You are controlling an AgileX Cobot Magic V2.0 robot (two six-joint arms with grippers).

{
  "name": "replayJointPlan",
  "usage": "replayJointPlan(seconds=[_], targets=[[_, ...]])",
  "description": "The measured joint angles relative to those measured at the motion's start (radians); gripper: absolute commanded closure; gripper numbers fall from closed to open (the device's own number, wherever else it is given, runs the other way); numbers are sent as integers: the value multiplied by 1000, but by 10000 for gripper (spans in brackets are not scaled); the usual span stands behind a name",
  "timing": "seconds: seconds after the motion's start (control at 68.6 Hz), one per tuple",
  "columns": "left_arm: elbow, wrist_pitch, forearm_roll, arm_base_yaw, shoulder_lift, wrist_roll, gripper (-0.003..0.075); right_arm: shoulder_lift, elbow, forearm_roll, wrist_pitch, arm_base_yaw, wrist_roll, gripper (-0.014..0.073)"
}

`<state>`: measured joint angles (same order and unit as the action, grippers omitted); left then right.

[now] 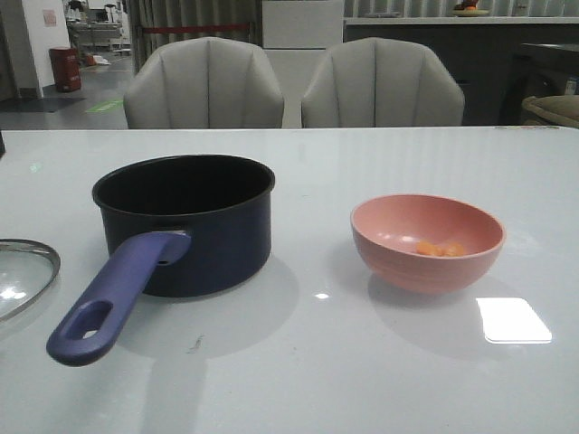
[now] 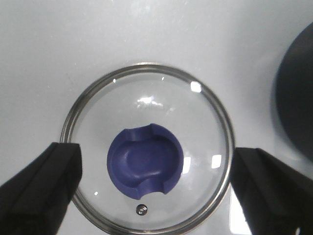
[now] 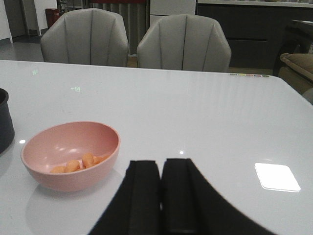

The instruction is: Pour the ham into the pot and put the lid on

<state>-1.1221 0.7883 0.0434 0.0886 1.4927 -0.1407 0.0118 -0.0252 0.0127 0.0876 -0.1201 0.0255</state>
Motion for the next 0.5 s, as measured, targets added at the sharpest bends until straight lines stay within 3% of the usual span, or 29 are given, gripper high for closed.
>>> replayJointPlan(seconds=[0.321,0.495], targets=[[261,-254,-32,0,-448,0,85,0,0,0,0,0,0,459],[414,-372,-43,61,-695,0,85,0,0,0,0,0,0,459]])
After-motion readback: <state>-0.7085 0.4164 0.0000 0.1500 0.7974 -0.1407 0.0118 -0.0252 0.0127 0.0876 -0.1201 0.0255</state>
